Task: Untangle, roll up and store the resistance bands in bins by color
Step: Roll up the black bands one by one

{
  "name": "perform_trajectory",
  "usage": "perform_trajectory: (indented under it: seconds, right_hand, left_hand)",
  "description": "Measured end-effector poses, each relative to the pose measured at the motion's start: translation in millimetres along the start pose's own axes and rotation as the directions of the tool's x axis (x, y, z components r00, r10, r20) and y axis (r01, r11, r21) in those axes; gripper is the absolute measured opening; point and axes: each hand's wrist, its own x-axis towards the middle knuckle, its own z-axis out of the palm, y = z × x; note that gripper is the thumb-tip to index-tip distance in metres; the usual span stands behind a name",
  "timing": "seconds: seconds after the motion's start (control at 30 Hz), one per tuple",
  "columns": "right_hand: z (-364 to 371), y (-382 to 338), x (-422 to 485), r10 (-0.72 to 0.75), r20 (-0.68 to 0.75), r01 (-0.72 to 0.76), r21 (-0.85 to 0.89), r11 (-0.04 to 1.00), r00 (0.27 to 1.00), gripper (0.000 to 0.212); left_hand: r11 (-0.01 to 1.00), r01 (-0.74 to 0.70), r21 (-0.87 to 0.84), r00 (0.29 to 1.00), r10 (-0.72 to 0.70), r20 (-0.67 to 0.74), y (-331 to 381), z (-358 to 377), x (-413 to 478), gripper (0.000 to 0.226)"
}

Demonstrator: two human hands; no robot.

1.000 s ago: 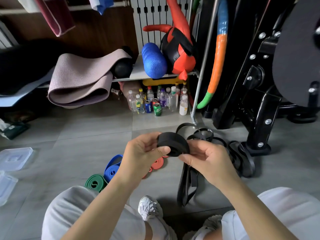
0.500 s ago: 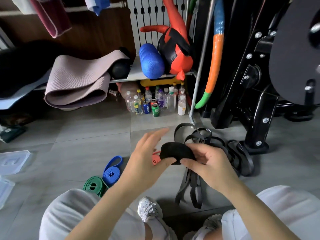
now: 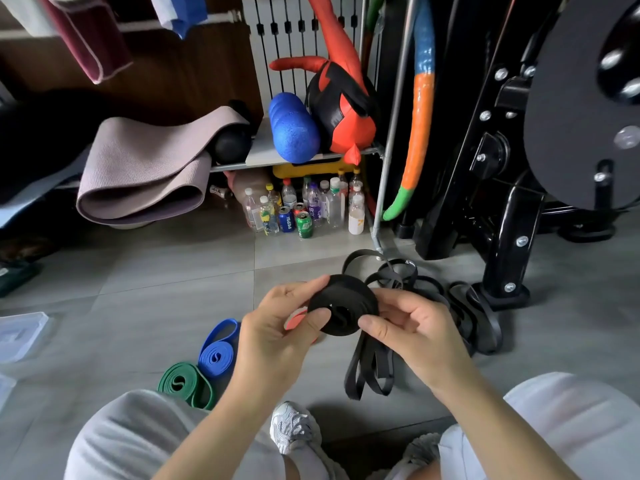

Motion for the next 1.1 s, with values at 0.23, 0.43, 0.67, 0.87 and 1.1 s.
perform_trajectory:
  seconds: [0.23,0.43,0.67,0.87,1.1]
  right_hand:
    - [15,0,1,-0.063,0.008,0.063,-0.037,0.997,0.998,0.028]
    - [4,2,4,-0.011,0.163,0.051,-0.245,0.968,0.987,0.033]
    - [8,6,14,0.022,0.217,0.039,-0.273,0.961,0.976,0.040]
    - [7,10,13,-0.005,0.155,0.036,-0.196,0.980,0.988,0.033]
    - [16,9,15,-0.065,0.090,0.066,-0.010,0.998,0.994,0.029]
  left_hand:
    - [0.909,0.191,-0.370,0.947,-0.269,-0.173,0,16,-14,0.034]
    - [0.896,-0.027,0.444,0.991,-0.034,0.128,2,-16,-8,0.044]
    - [0.791,-0.252,0.557,0.910,-0.002,0.415,14,-32,10,0.053]
    - [0.930,-0.067,0.361,0.995,0.036,0.094,6,-28,2,0.069]
    - [0.999,-0.027,0.026,0.996,0.029,-0.087,-5,-17,-5,0.050]
